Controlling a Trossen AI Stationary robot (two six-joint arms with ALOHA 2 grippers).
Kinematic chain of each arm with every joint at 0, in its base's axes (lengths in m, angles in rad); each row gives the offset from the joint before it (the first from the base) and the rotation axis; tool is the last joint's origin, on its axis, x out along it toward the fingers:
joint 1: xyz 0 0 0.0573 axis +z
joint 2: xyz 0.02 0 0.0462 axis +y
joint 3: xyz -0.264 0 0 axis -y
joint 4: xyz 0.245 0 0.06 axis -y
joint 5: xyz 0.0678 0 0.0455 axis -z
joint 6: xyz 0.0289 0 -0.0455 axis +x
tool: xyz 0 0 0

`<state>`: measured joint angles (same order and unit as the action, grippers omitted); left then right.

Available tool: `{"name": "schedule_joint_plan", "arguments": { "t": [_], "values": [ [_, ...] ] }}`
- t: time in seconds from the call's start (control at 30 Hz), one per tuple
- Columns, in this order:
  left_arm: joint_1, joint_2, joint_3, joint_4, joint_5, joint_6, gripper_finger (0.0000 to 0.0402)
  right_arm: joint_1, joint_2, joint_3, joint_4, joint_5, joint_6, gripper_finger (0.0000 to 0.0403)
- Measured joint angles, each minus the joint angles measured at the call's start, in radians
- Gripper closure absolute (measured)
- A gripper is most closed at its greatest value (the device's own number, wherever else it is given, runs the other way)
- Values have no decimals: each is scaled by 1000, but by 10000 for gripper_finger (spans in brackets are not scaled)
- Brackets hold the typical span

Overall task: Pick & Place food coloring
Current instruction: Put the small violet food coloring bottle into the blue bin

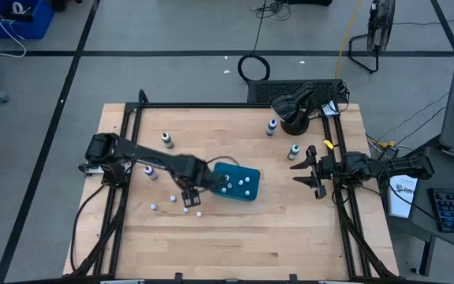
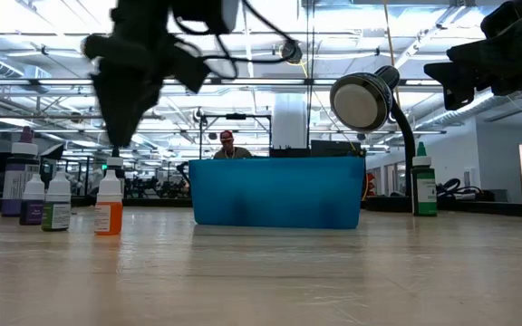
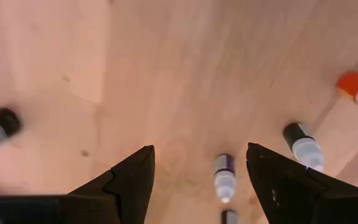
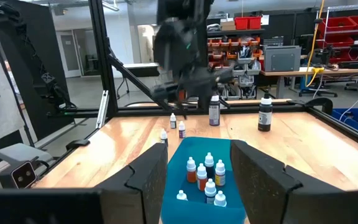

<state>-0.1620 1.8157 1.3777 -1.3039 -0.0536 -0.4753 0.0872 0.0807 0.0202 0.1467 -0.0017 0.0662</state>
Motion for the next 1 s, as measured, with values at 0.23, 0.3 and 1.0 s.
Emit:
{"name": "schedule_joint_plan", "arguments": {
  "t": [0.23,0.3,1.0],
  "values": [
    [-84,-63,-166,149,1,-159,170,0,0,0,0,0,0,237],
    [-100,-104,-205,197,-1,-198,179,0,0,0,0,0,0,237],
    [-130,-298,-573,554,41,-411,211,0,0,0,0,0,0,240]
  ]
}}
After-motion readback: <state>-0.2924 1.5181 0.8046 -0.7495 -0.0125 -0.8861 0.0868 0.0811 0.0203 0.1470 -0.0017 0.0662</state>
